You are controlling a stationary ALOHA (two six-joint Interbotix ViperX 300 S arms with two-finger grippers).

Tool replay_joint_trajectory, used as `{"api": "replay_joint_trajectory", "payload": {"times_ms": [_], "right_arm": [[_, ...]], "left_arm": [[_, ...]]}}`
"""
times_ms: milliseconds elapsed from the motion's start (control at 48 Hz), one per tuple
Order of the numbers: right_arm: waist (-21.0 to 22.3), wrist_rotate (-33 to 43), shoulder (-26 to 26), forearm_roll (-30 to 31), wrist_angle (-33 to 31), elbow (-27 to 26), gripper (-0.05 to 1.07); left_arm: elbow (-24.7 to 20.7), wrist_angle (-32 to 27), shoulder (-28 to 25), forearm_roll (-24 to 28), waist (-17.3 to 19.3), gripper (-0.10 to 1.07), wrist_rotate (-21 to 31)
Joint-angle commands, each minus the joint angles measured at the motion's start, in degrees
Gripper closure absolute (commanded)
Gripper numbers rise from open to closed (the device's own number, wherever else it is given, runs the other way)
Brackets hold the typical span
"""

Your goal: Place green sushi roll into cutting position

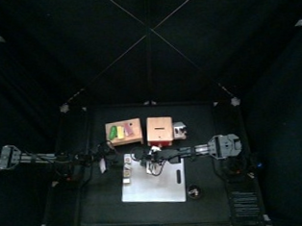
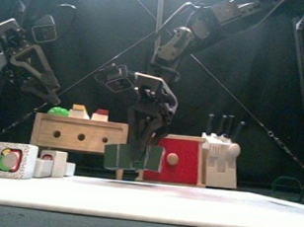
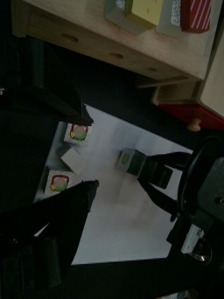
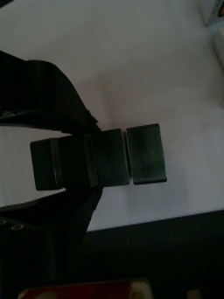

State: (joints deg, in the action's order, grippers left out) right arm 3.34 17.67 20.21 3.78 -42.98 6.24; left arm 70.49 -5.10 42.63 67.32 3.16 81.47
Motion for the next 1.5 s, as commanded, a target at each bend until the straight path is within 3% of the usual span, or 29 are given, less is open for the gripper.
{"api": "replay_joint_trajectory", "payload": {"times_ms": [0, 250, 812, 1042, 1479], "right_arm": [[0.1, 3.6, -4.0, 0.6, 0.8, 0.0, 0.34], [-1.1, 19.2, -6.9, 4.5, 2.5, 3.6, 0.34], [-11.1, 60.2, -7.7, 13.7, 0.5, 4.5, 0.34], [-12.4, 77.7, -7.0, 16.3, -5.4, 4.7, 0.34], [-12.8, 92.1, -2.6, 17.1, -10.3, 1.5, 0.34]], "left_arm": [[-1.4, 0.2, -0.1, 0.2, 0.1, 0.08, -0.2], [-1.3, 0.5, -0.1, 0.0, 0.1, 0.08, -0.1], [-1.5, 0.2, -0.1, -0.4, 0.2, 0.08, 0.0], [-1.4, 0.2, -0.1, -0.7, 0.2, 0.08, -0.2], [-1.2, 0.4, -0.1, -0.9, 0.2, 0.08, -0.2]]}}
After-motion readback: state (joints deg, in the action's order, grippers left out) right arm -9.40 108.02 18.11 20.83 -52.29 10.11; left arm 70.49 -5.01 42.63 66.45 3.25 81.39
